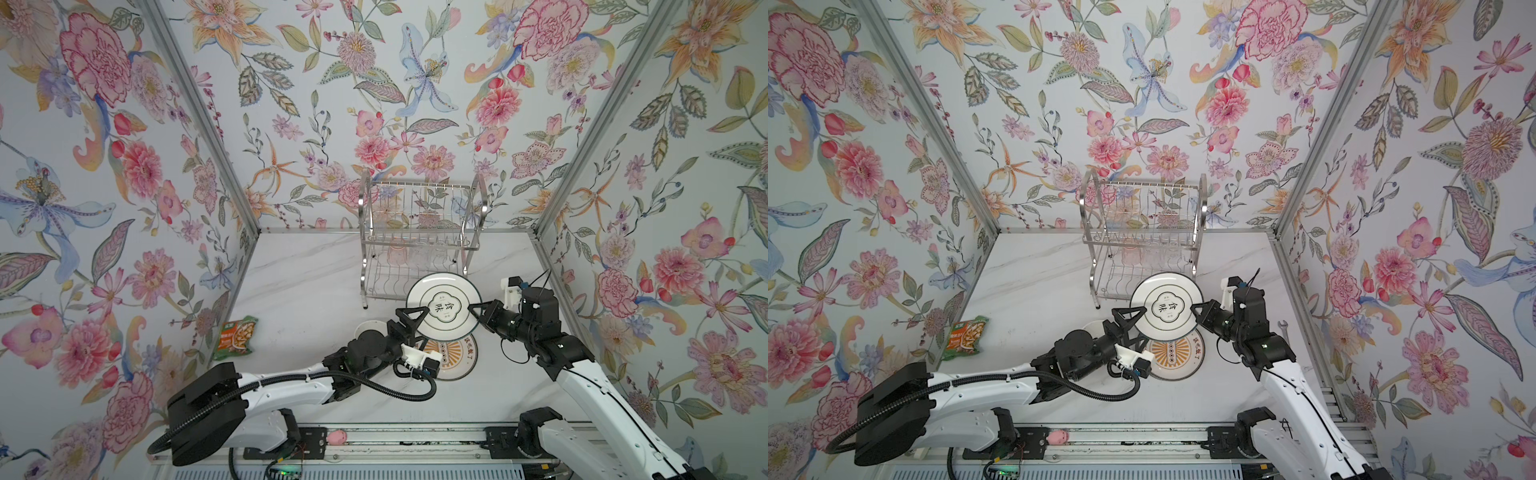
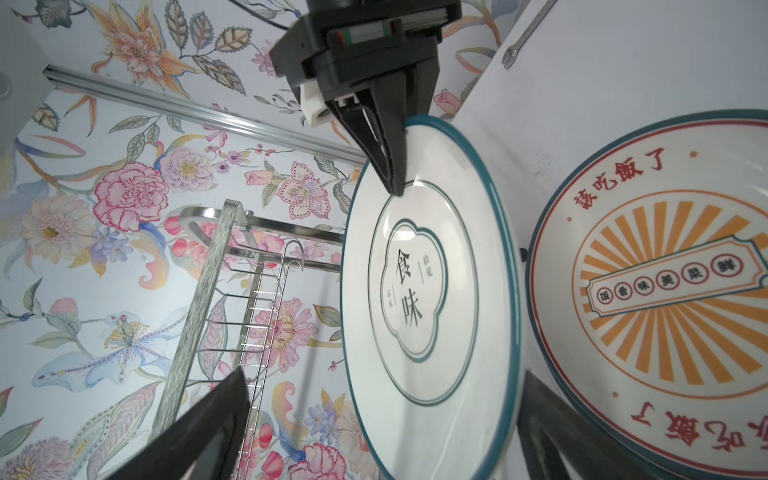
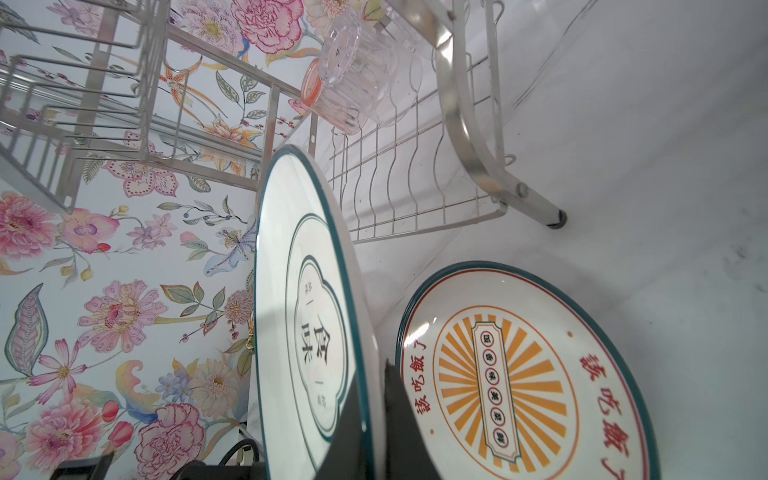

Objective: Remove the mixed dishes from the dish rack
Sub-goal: 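Close the right gripper on the white plate's rim and open the left gripper, then lower the white plate onto the printed plates with right while left moves to rack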

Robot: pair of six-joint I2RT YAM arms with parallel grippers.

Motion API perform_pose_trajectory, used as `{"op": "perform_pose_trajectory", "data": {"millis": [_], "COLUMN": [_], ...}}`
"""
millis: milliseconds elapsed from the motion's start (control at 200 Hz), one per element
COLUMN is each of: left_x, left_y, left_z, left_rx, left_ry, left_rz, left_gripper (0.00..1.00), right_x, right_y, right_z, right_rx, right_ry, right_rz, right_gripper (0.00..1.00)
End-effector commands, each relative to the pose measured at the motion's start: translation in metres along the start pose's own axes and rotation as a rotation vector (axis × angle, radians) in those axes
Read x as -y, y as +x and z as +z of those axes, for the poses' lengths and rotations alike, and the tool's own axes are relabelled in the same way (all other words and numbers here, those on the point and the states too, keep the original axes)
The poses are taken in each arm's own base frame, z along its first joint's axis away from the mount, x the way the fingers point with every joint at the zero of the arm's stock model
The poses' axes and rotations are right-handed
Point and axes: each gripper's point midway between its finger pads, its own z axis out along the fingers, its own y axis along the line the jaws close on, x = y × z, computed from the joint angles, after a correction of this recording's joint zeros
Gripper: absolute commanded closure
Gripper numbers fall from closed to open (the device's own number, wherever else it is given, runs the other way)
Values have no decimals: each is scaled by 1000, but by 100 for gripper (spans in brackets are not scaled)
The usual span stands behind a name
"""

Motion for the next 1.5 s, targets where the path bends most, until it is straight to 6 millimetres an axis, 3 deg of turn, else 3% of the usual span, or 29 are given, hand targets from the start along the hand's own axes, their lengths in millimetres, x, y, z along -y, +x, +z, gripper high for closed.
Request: {"op": "perform_pose_trajectory", "data": {"millis": [0, 185, 345, 516, 751, 861, 1136, 1492], "left_x": [-65, -106, -117, -107, -68, -61, -60, -65], "left_y": [-12, 6, 24, 40, 67, 84, 109, 126], "left_z": [-13, -26, -34, -43, -49, -50, -45, -33], "left_rx": [65, 77, 59, 19, -99, -151, -182, -233], "left_ry": [-142, -167, -104, 17, 201, 210, 213, 192], "left_rz": [-224, -438, -608, -740, -806, -826, -893, -911], "left_gripper": [1, 1, 1, 1, 1, 1, 1, 1], "right_x": [10, 28, 42, 62, 76, 81, 93, 105], "right_y": [-8, -2, 17, 33, 47, 51, 59, 69], "right_z": [-15, -28, -28, -18, -2, 4, 15, 19], "right_rx": [53, 60, -5, -55, -102, -114, -134, -148], "right_ry": [68, 141, 172, 198, 186, 178, 168, 164], "right_rz": [-31, -56, -87, -85, -62, -47, -5, 32], "right_gripper": [100, 100, 100, 100, 100, 100, 100, 100]}}
